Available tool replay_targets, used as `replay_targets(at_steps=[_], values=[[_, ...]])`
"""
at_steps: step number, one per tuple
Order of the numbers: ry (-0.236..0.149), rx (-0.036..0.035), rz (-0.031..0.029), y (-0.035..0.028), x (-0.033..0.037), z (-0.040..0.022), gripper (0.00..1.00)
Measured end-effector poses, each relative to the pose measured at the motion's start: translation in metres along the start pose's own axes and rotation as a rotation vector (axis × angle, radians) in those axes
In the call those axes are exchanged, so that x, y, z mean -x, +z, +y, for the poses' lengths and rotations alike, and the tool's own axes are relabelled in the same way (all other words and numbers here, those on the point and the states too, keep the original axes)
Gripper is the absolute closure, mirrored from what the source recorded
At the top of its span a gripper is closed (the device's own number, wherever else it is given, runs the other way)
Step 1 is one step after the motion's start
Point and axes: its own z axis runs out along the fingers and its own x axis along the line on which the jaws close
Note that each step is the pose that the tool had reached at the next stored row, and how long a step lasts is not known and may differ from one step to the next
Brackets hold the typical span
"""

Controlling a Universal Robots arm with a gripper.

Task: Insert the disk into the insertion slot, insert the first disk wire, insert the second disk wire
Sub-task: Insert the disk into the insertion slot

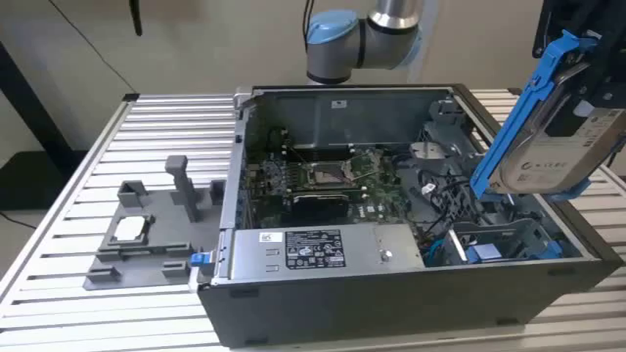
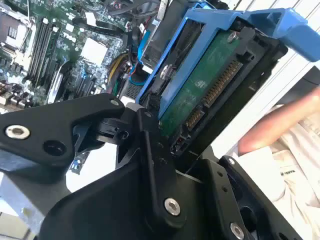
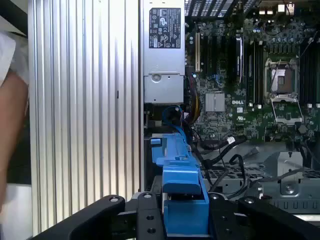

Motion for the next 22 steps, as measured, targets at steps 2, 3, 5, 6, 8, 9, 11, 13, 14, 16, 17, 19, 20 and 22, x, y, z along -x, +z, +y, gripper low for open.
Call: replay_targets(at_steps=[2, 3, 5, 6, 8, 9, 11, 13, 14, 16, 17, 19, 20, 22], values=[[0.000, 0.0000, 0.0000, 0.0000, 0.0000, 0.0000, 0.67], [0.000, 0.0000, 0.0000, 0.0000, 0.0000, 0.0000, 0.67], [0.000, 0.0000, 0.0000, 0.0000, 0.0000, 0.0000, 0.67], [0.000, 0.0000, 0.0000, 0.0000, 0.0000, 0.0000, 0.67], [0.000, 0.0000, 0.0001, 0.0000, 0.0000, 0.0000, 0.67], [0.000, 0.0000, 0.0000, 0.0000, 0.0000, 0.0000, 0.67], [0.000, 0.0000, 0.0001, 0.0000, 0.0000, 0.0000, 0.67], [0.000, 0.0001, 0.0010, 0.0008, 0.0000, 0.0000, 0.67], [0.000, 0.0000, 0.0013, 0.0017, 0.0000, -0.0001, 0.67], [0.000, -0.0004, 0.0013, 0.0041, 0.0000, -0.0002, 0.67], [0.000, -0.0007, 0.0013, 0.0055, 0.0000, -0.0003, 0.67], [0.000, -0.0015, 0.0013, 0.0088, 0.0000, -0.0005, 0.67], [0.000, -0.0018, 0.0013, 0.0104, 0.0000, -0.0006, 0.67], [-0.001, -0.0024, 0.0014, 0.0138, 0.0001, -0.0015, 0.67]])
